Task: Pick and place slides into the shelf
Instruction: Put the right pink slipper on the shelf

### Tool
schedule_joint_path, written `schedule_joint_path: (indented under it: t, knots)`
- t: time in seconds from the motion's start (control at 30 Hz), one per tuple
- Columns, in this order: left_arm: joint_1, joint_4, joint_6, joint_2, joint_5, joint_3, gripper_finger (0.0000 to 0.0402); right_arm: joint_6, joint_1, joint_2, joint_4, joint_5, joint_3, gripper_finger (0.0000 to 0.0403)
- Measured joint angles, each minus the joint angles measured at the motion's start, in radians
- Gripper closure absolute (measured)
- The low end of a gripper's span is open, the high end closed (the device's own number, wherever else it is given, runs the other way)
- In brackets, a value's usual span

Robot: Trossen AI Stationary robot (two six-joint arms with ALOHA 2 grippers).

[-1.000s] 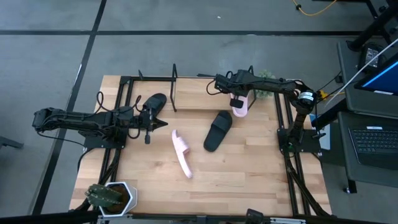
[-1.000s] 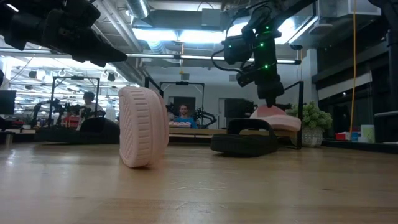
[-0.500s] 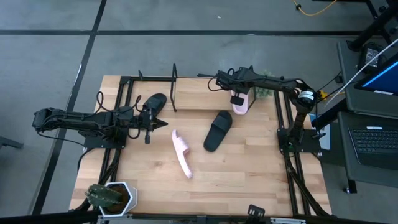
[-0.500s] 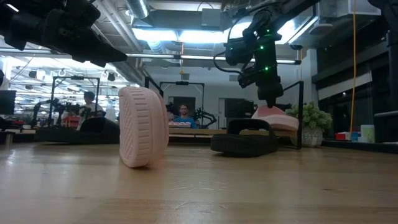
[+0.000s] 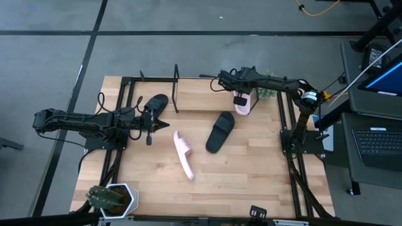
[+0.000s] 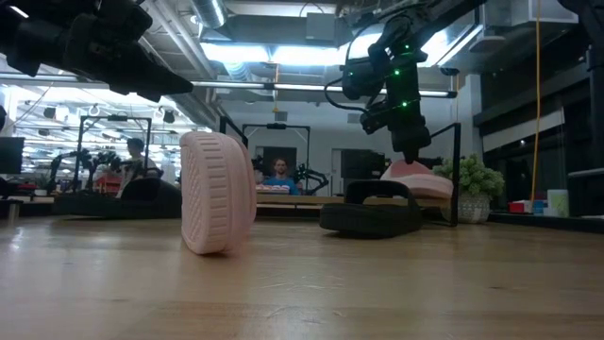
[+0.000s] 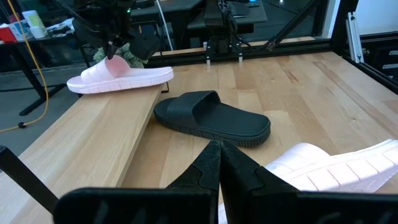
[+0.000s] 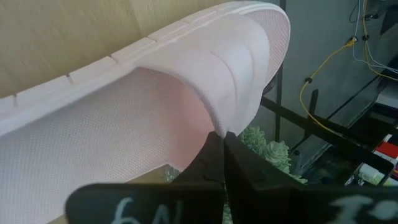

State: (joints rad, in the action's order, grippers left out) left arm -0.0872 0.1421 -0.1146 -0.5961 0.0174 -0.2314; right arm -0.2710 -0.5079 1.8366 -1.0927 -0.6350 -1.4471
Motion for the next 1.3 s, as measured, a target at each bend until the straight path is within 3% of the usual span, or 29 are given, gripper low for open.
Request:
schedule_joint_path:
  t: [1.3]
  knots:
    - [0.0,0.0,0.007,0.0,0.0,0.0,0.0401,0.0,0.014,0.0,-0.013,0.0,0.0,0.0316]
